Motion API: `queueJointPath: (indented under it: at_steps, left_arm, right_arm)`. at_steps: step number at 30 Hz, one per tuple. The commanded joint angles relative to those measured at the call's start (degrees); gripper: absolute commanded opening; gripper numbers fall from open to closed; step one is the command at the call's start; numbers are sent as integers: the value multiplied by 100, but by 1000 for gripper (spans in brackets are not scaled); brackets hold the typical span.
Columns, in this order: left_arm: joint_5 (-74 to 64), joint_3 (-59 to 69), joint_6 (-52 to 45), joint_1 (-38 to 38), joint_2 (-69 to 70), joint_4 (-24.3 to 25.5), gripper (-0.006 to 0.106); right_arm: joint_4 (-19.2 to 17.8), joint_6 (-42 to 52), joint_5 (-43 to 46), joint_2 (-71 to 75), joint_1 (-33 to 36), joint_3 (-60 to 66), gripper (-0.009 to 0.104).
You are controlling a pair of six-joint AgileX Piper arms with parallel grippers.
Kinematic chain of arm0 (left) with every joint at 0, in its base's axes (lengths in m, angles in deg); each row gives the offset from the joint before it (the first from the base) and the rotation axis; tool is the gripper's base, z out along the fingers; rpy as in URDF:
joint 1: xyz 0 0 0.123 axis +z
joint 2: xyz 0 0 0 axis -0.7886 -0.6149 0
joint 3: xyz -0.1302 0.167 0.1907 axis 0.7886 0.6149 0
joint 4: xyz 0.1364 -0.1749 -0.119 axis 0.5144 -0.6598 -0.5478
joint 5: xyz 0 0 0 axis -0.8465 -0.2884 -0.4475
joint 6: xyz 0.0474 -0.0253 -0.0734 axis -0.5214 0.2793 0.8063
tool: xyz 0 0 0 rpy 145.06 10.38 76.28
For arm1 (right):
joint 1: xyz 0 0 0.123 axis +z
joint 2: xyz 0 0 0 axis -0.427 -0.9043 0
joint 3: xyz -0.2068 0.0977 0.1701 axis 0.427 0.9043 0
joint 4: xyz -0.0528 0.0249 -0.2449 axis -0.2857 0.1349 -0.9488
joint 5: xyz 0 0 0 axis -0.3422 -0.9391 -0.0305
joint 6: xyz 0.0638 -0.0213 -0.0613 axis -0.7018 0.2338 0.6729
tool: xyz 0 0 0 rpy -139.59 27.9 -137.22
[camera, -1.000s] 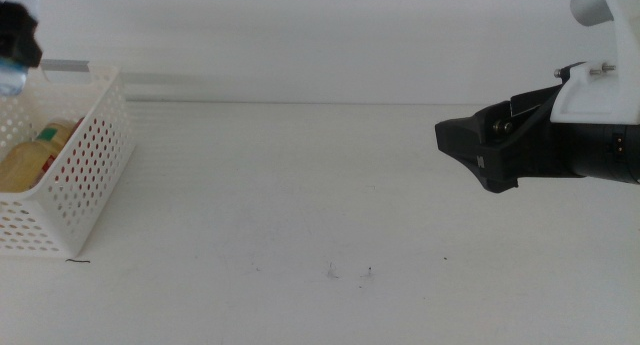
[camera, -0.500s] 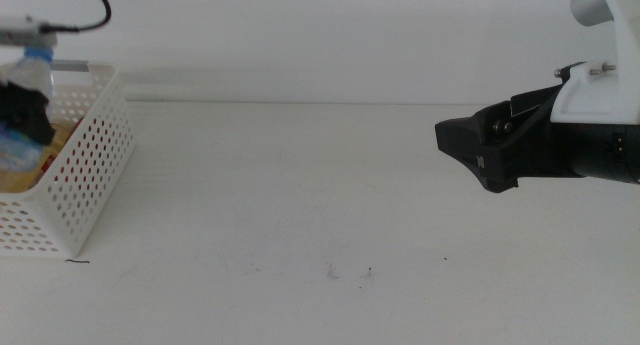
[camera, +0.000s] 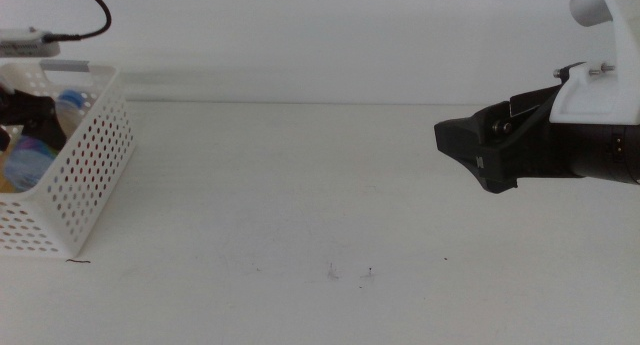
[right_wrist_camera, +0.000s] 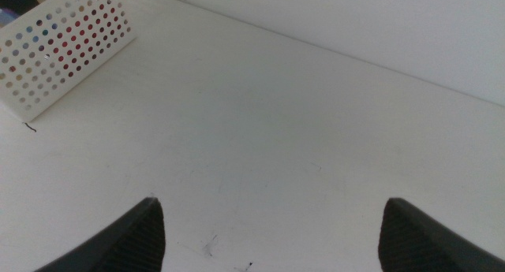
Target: Use arms to grab the bottles and put them into the dustbin to the left of the table.
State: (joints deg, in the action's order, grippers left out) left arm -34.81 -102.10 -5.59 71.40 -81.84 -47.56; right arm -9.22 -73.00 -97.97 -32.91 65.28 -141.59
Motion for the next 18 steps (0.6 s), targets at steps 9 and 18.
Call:
queueJointPath:
  at_steps: [9, 18]
  left_arm:
    - [645, 1202, 196, -428, 1994, -252, 93]
    - [4653, 4665, -1633, -2383, 5786, -2075, 93]
  right_arm:
    - [-10, 26, 32, 20, 19, -18, 89]
    - [-10, 26, 32, 20, 19, -18, 89]
